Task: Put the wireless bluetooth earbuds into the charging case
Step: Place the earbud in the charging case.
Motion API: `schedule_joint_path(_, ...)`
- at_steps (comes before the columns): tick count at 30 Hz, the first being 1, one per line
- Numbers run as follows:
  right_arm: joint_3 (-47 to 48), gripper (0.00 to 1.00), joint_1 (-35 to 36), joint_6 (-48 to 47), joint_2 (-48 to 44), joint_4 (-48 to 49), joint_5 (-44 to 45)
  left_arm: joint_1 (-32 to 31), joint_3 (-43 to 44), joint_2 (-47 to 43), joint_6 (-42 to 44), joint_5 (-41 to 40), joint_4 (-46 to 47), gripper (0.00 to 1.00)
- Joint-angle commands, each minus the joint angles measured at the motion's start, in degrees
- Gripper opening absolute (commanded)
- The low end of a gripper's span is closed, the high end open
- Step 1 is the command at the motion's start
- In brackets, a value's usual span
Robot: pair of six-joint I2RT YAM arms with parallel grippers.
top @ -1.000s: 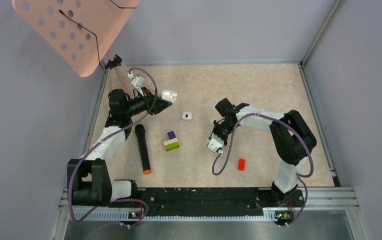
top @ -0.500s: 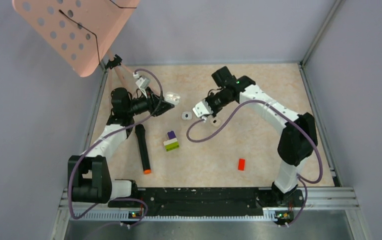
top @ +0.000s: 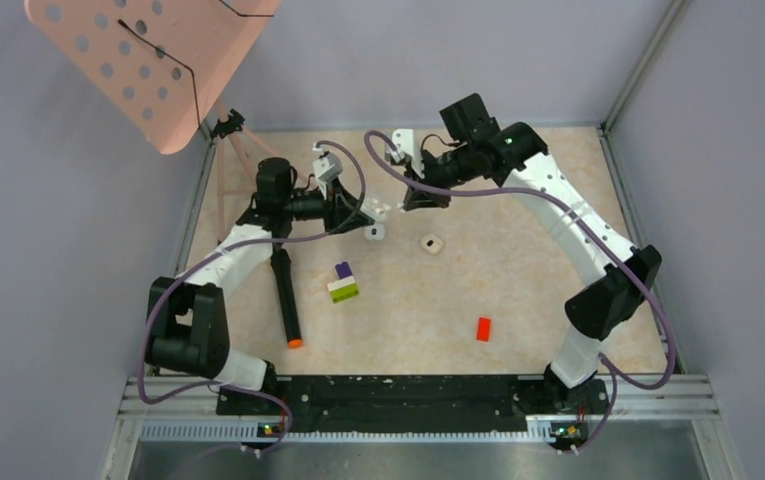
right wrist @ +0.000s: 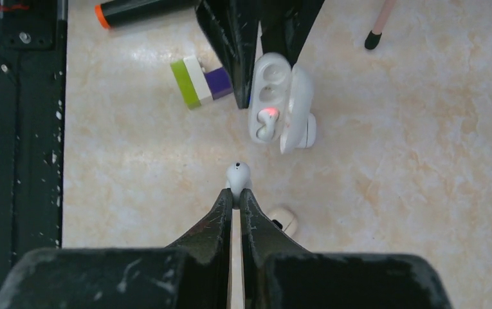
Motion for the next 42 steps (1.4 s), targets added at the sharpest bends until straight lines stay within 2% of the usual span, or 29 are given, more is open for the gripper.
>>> schedule_joint_path(1, 7.2, 0.00, -0.3, 16.2, 2.6, 2.8, -2.0, -1.5, 4.6, 0.8, 9.9, 5.1, -6.6, 0.00)
schedule_joint_path(4, 11.0, 0.00, 0.1, 19.1, 5.4, 2.4, -3.3, -1.9, 6.1, 1.6, 11.5, 6.6, -8.6, 0.00)
schedule_joint_path(10, 12.0, 0.00, 1.3, 19.0, 7.3, 3.0, -3.2, -2.4, 8.1, 2.2, 11.0, 9.1, -9.8, 0.00)
schedule_joint_path(37, 13.9, 0.00, 2.6, 14.5, 9.1, 0.7, -2.1, -3.8, 10.8, 3.4, 1.3, 7.8, -2.9, 0.00)
schedule_joint_path(42, 14.1, 0.00, 3.4, 13.5, 9.7, 0.8, 0.9, -3.8, 10.9, 2.8, 1.0, 8.7, -2.2, 0.00)
